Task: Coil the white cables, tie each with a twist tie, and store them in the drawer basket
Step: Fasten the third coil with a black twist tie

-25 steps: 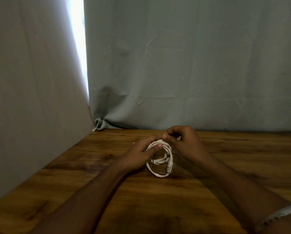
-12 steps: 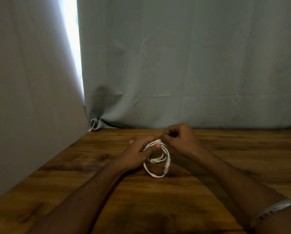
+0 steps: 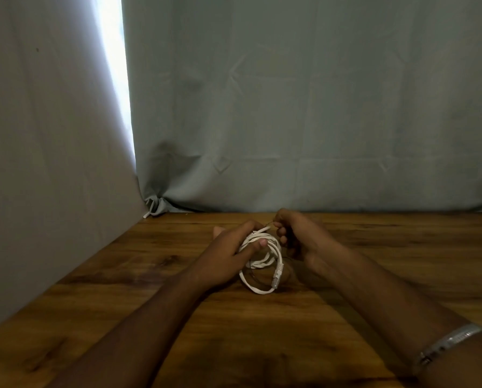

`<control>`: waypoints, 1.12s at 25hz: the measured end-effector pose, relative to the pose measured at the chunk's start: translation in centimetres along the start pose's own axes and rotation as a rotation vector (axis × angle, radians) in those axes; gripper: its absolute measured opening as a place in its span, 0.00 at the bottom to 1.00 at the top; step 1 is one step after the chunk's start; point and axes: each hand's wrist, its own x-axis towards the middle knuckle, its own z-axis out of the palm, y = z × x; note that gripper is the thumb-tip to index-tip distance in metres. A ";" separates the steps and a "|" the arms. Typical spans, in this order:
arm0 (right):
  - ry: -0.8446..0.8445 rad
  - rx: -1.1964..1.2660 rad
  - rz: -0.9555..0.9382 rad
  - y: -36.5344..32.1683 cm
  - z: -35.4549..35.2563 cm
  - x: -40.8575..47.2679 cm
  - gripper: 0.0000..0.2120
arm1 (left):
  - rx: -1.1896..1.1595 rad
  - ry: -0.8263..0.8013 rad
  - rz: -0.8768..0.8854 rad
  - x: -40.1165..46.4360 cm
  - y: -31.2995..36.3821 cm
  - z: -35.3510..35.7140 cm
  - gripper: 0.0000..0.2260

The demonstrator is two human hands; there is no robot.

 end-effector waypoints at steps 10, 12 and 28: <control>-0.170 -0.294 -0.078 1.1 -0.1 -0.6 0.18 | -0.086 0.277 -0.111 0.3 -1.4 -1.2 0.11; -0.184 -0.271 -0.108 1.2 0.0 -0.8 0.16 | -0.065 0.291 -0.112 0.3 -1.4 -1.2 0.10; -0.240 -0.096 -0.374 0.2 0.6 -1.6 0.14 | 0.179 0.300 -0.076 0.1 -1.5 -1.3 0.16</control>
